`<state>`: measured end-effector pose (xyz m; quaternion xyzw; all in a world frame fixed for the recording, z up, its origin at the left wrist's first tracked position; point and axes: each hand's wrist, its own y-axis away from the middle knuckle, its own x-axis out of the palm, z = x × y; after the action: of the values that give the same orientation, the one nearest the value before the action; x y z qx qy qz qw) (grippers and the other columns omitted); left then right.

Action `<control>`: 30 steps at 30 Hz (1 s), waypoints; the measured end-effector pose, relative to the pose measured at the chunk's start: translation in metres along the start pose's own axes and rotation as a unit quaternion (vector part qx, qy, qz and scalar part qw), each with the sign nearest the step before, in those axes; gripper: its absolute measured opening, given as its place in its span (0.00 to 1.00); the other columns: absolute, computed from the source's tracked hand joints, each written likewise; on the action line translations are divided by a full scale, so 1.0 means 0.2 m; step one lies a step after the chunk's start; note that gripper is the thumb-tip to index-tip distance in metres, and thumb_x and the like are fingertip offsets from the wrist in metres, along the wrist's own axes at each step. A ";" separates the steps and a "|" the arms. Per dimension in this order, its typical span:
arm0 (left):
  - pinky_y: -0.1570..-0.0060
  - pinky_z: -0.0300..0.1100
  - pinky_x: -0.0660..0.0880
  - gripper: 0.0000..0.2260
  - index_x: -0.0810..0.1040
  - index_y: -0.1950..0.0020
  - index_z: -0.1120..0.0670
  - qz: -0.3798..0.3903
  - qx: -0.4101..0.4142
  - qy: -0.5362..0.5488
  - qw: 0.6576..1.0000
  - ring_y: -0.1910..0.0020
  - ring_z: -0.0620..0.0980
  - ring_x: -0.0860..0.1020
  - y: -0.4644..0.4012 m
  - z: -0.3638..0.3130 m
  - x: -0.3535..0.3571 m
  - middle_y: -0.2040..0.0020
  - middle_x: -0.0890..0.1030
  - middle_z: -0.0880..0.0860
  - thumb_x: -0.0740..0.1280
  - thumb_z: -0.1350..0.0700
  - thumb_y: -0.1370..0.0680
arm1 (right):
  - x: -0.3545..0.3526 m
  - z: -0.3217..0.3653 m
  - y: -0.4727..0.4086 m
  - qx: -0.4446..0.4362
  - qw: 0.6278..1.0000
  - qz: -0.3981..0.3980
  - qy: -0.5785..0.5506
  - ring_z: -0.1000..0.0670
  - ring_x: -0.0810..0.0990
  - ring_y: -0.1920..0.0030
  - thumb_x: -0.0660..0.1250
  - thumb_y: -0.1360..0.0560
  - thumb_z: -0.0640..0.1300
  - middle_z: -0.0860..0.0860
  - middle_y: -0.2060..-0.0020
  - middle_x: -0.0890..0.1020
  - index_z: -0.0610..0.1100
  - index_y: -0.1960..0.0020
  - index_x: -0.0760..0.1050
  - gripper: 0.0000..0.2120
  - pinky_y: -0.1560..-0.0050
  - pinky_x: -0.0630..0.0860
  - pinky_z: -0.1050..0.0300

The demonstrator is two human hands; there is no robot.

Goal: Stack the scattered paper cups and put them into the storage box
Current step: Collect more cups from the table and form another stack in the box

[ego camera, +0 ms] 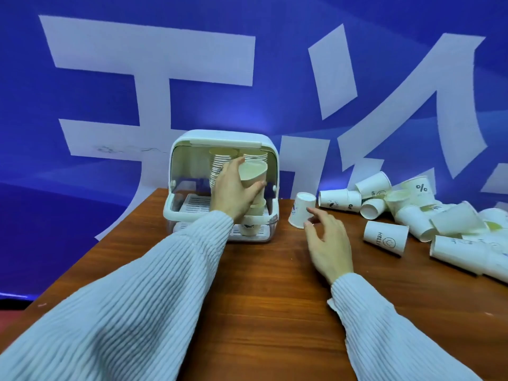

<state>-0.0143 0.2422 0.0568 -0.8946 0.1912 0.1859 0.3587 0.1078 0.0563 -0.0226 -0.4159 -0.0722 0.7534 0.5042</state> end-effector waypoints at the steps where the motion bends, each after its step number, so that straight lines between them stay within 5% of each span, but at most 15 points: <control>1: 0.30 0.50 0.67 0.33 0.68 0.23 0.53 0.019 0.000 -0.034 0.999 0.28 0.53 0.70 0.00 0.02 0.02 0.26 0.72 0.53 0.75 0.45 0.24 | 0.00 0.00 -0.01 0.007 1.000 -0.003 -0.005 0.56 0.72 0.39 0.64 0.16 0.48 0.57 0.43 0.80 0.54 0.28 0.75 0.16 0.41 0.67 0.57; 5: 0.35 0.56 0.72 0.33 0.74 0.28 0.54 0.089 -0.010 -0.185 0.979 0.32 0.58 0.73 0.03 0.10 0.08 0.30 0.75 0.54 0.62 0.31 0.23 | 0.04 -0.01 -0.03 0.003 1.000 -0.004 0.020 0.54 0.73 0.36 0.64 0.17 0.49 0.57 0.41 0.80 0.54 0.29 0.74 0.17 0.38 0.69 0.57; 9: 0.27 0.58 0.60 0.41 0.73 0.25 0.52 0.096 0.017 -0.281 0.955 0.23 0.56 0.63 0.11 0.14 0.11 0.21 0.67 0.52 0.44 0.26 0.22 | 0.06 -0.05 -0.12 0.003 0.995 -0.049 0.084 0.48 0.71 0.31 0.64 0.18 0.48 0.51 0.31 0.76 0.52 0.25 0.72 0.21 0.31 0.69 0.51; 12: 0.23 0.57 0.52 0.33 0.70 0.24 0.48 -0.004 0.046 -0.203 0.978 0.19 0.54 0.54 0.23 0.15 0.17 0.20 0.63 0.52 0.49 0.31 0.21 | 0.11 -0.09 -0.18 -0.004 0.987 0.003 0.161 0.44 0.63 0.23 0.63 0.18 0.50 0.47 0.21 0.65 0.54 0.20 0.63 0.27 0.25 0.65 0.47; 15: 0.24 0.58 0.54 0.26 0.71 0.26 0.48 -0.045 0.120 -0.135 0.982 0.19 0.55 0.53 0.36 0.15 0.24 0.22 0.65 0.52 0.60 0.38 0.21 | 0.17 -0.16 -0.25 0.000 0.974 0.059 0.217 0.42 0.54 0.18 0.62 0.17 0.54 0.46 0.16 0.51 0.58 0.17 0.54 0.32 0.21 0.59 0.44; 17: 0.24 0.57 0.57 0.25 0.71 0.27 0.49 -0.043 0.156 -0.124 0.979 0.20 0.55 0.54 0.39 0.14 0.26 0.24 0.66 0.52 0.64 0.41 0.21 | 0.19 -0.19 -0.29 0.012 0.978 0.058 0.202 0.40 0.56 0.18 0.64 0.18 0.55 0.45 0.16 0.51 0.58 0.19 0.58 0.30 0.22 0.62 0.44; 21: 0.24 0.56 0.58 0.26 0.71 0.26 0.50 -0.021 0.196 -0.128 0.972 0.20 0.55 0.55 0.42 0.12 0.27 0.24 0.67 0.52 0.62 0.41 0.22 | 0.18 -0.17 -0.30 0.025 0.995 -0.049 0.077 0.42 0.78 0.40 0.69 0.20 0.53 0.46 0.33 0.70 0.48 0.38 0.71 0.15 0.45 0.74 0.53; 23: 0.23 0.56 0.59 0.27 0.70 0.26 0.49 -0.014 0.193 -0.114 0.974 0.20 0.54 0.54 0.43 0.13 0.27 0.24 0.66 0.52 0.62 0.40 0.22 | 0.14 -0.14 -0.28 0.087 0.991 -0.085 -0.061 0.44 0.79 0.45 0.71 0.22 0.52 0.48 0.39 0.73 0.50 0.44 0.72 0.12 0.47 0.74 0.54; 25: 0.23 0.56 0.60 0.30 0.68 0.24 0.49 -0.004 0.193 -0.094 0.977 0.20 0.54 0.55 0.42 0.13 0.26 0.24 0.65 0.52 0.64 0.38 0.24 | 0.10 -0.11 -0.24 0.153 0.948 -0.113 -0.254 0.44 0.80 0.44 0.71 0.24 0.53 0.47 0.43 0.78 0.51 0.47 0.72 0.11 0.44 0.79 0.48; 30: 0.28 0.49 0.68 0.44 0.58 0.19 0.47 0.065 0.228 -0.031 0.971 0.24 0.53 0.66 0.42 0.12 0.25 0.21 0.62 0.51 0.75 0.39 0.29 | 0.06 0.00 -0.07 0.195 0.869 0.075 -0.448 0.49 0.85 0.54 0.66 0.17 0.48 0.49 0.54 0.86 0.45 0.47 0.76 0.07 0.57 0.80 0.55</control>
<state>-0.0167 0.1926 -0.0311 -0.7683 0.2754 0.1882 0.5463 0.1161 0.0727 -0.0206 0.0691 -0.1104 0.8933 0.4301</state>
